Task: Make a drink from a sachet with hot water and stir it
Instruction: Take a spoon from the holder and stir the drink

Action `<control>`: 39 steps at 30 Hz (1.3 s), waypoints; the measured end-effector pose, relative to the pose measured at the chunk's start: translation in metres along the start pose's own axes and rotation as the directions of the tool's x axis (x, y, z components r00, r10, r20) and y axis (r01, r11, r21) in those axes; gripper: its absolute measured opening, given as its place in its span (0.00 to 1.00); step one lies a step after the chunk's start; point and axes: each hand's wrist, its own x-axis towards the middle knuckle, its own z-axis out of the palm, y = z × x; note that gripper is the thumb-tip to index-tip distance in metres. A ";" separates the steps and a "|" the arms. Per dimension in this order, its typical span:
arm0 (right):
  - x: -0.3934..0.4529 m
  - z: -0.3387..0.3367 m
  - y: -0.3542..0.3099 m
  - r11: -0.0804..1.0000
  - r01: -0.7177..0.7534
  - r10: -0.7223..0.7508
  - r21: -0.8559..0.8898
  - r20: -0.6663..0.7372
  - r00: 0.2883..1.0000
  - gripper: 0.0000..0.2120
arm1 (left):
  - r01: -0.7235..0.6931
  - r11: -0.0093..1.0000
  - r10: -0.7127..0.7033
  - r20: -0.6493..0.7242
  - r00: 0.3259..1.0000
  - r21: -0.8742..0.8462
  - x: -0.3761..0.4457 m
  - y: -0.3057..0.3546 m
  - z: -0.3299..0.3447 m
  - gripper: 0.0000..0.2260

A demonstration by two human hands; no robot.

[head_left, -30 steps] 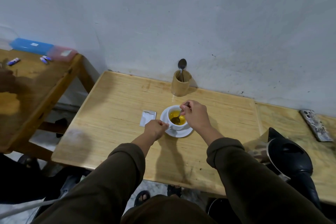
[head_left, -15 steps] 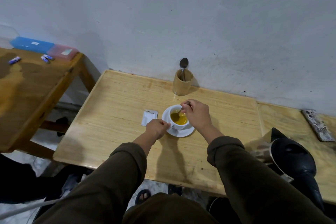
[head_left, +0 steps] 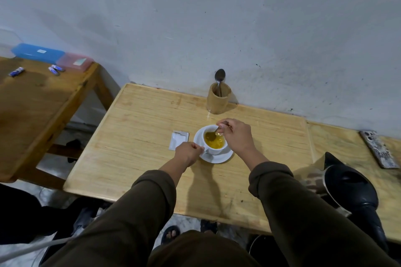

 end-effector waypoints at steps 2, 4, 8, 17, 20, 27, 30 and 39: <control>0.000 -0.002 -0.002 1.000 -0.018 0.017 0.024 0.026 1.000 0.08 | 0.004 1.000 -0.004 0.000 1.000 -0.008 0.000 0.000 0.000 0.13; 0.002 -0.004 -0.002 1.000 -0.019 0.018 0.003 0.043 0.999 0.08 | 0.008 1.000 -0.008 -0.001 1.000 -0.007 -0.001 0.001 0.000 0.15; 0.008 -0.003 0.000 0.993 0.006 -0.005 -0.117 0.008 1.000 0.09 | 0.015 1.000 -0.015 -0.006 1.000 -0.013 -0.001 0.001 -0.001 0.16; 0.004 0.001 -0.001 0.998 -0.041 0.041 0.043 0.017 0.999 0.08 | 0.021 1.000 -0.021 0.008 1.000 -0.020 -0.001 0.001 -0.001 0.16; 0.007 -0.001 0.000 0.999 -0.040 0.040 -0.008 0.029 0.999 0.07 | 0.025 1.000 -0.025 0.008 1.000 -0.018 0.001 0.001 -0.001 0.16; 0.006 0.003 0.000 0.996 0.034 -0.037 -0.085 -0.037 0.999 0.10 | 0.018 0.999 -0.018 0.005 1.000 -0.032 0.002 0.000 -0.002 0.16; 0.004 0.004 0.001 1.000 -0.001 0.002 0.015 -0.020 1.000 0.08 | 0.018 0.999 -0.018 0.006 1.000 -0.035 0.002 -0.001 -0.001 0.16; 0.006 -0.003 0.000 0.995 -0.001 -0.002 -0.103 -0.025 1.000 0.10 | 0.019 1.000 -0.019 0.006 1.000 -0.002 -0.002 0.002 -0.003 0.18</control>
